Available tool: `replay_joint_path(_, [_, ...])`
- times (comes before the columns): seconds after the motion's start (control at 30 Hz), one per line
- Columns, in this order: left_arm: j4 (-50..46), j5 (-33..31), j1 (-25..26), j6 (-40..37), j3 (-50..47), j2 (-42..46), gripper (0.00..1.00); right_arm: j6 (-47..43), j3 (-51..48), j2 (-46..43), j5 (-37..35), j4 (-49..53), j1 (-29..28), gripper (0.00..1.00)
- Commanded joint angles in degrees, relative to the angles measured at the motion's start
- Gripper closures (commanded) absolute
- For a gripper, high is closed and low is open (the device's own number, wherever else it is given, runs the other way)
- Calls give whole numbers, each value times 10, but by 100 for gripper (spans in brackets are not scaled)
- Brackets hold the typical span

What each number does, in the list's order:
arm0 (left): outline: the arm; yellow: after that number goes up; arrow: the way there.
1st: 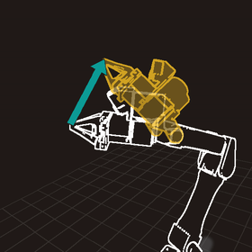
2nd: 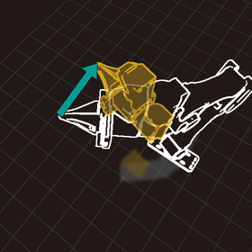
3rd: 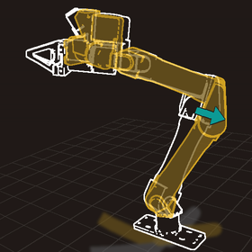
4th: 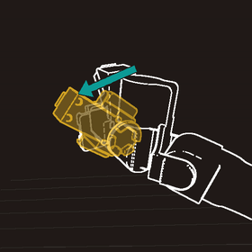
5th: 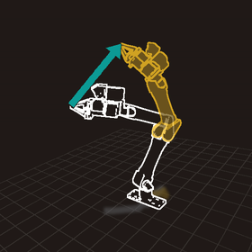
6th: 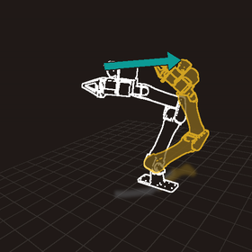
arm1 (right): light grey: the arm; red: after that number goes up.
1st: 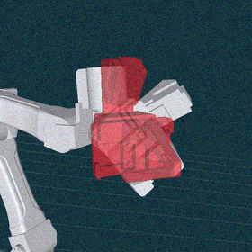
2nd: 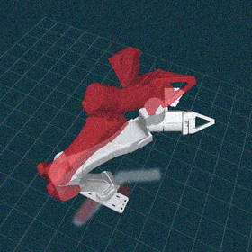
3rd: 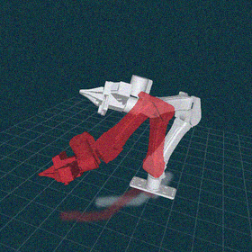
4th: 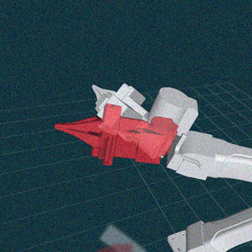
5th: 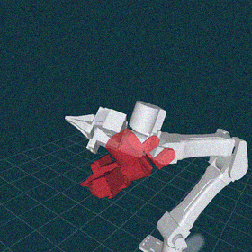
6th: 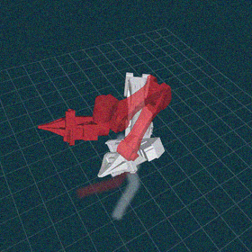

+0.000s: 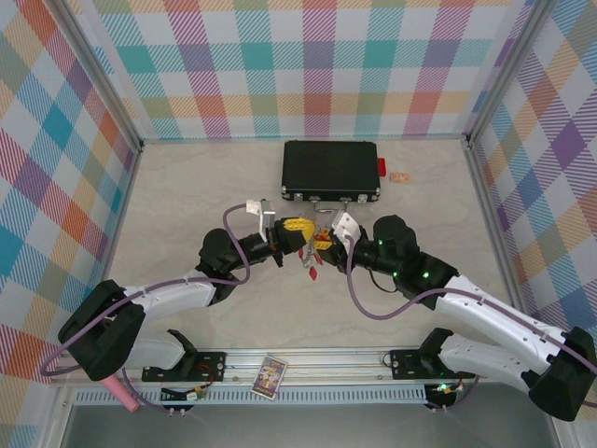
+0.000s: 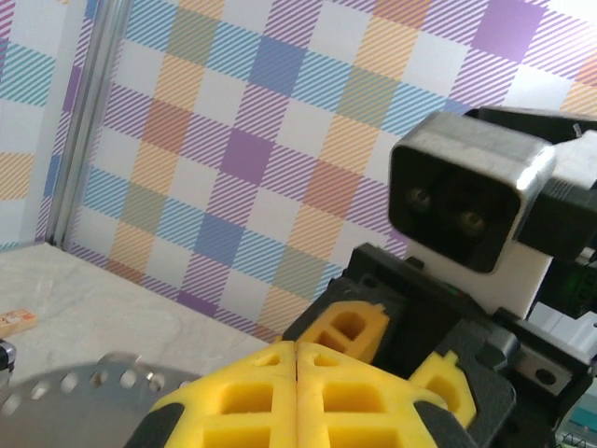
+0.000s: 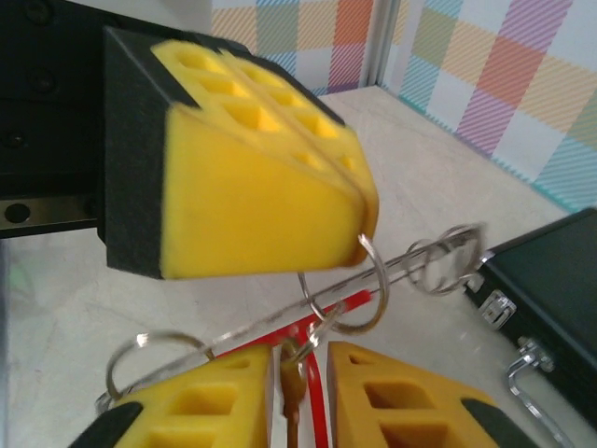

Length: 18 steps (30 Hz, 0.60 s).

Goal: Put the keys on the keyring

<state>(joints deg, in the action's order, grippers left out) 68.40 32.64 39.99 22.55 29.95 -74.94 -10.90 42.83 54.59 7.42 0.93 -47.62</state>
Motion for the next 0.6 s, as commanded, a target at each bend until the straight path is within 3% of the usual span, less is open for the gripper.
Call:
replay_joint_path(0.0, [56,7,1,6,8,1,100,15,-8,-13,-13,-28,-4,68])
replay_joint_path(0.27, [74,-1,1,14,5,-11,100,109,-65,-64,-19,-94,8,61])
replay_joint_path(0.57, [77,-13,2,15,12,-11,100,241,-89,-77,99,-187,81,62])
